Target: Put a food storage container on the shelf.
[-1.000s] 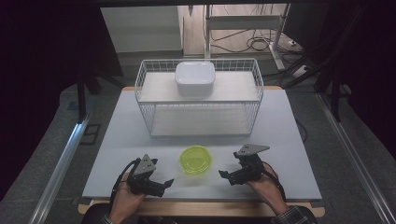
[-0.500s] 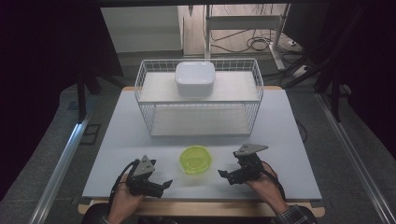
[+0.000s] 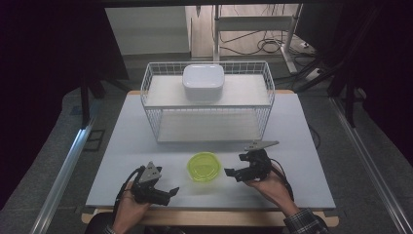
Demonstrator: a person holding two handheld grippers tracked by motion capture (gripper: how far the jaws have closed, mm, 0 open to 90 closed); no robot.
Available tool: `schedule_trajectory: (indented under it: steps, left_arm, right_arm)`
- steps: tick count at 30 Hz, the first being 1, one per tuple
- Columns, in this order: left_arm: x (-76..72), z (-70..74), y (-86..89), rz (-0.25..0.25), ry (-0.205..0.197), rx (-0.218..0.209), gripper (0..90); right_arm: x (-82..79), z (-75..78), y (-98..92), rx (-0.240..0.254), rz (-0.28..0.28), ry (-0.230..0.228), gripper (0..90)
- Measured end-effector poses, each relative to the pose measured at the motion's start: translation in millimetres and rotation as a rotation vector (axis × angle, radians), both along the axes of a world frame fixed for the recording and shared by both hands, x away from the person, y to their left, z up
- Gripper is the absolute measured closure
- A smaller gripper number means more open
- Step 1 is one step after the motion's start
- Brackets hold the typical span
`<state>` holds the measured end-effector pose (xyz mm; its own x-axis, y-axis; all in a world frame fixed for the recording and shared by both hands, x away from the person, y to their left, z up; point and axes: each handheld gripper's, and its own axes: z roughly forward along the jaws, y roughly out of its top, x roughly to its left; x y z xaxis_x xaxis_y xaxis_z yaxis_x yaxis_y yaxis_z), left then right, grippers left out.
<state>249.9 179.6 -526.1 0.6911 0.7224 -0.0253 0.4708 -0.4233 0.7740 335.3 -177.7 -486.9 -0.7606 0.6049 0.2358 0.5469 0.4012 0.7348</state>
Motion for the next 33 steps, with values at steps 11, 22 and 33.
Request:
schedule_trajectory:
  steps: [11, 22, 33]
  left_arm:
    - [0.5, -1.3, -1.1, -0.009, 0.004, 0.015, 4.1]
    - [0.0, -1.9, -2.7, -0.019, 0.006, 0.024, 4.3]
    - [-0.3, -2.3, -3.9, -0.027, 0.006, 0.034, 4.5]
  right_arm:
    - [32.2, 3.7, 16.0, 0.088, 0.042, 0.146, 38.7]
    - [53.1, -7.2, 36.3, 0.113, 0.05, 0.293, 57.4]
    - [63.8, -15.4, 37.8, 0.176, 0.055, 0.442, 77.1]
